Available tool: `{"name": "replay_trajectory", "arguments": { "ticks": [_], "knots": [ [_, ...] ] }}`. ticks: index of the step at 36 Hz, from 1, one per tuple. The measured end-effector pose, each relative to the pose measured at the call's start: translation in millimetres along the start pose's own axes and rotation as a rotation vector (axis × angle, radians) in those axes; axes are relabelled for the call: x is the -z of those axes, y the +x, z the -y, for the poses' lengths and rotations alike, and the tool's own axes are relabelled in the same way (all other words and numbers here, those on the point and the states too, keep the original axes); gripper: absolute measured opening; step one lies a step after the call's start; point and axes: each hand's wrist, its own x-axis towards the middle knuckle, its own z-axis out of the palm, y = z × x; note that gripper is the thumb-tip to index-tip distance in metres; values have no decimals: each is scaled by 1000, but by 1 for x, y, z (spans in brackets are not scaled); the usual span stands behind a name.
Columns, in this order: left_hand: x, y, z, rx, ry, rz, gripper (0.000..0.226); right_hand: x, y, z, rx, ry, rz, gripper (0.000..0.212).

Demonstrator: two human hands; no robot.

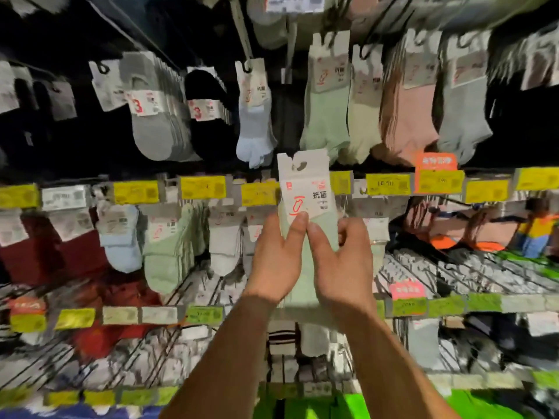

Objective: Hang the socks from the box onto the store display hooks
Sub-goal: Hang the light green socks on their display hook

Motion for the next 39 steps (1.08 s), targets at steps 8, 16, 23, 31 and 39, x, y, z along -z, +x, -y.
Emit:
{"name": "replay_trajectory", "arguments": {
  "ticks": [8,16,23,31,39],
  "knots": [
    [27,33,-22,20,-194,62,32,-11,35,23,-5,298,-55,11],
    [14,57,-40,-36,-328,-17,21,-7,69,44,54,286,-16,22],
    [17,83,-48,-32,-349,-129,21,15,131,66,8,327,48,22],
    [19,100,-50,-51,-311,-139,7,18,200,111,-12,380,59,26],
    [21,104,-42,-18,-346,-132,14,16,235,122,-24,360,49,39]
  ]
}}
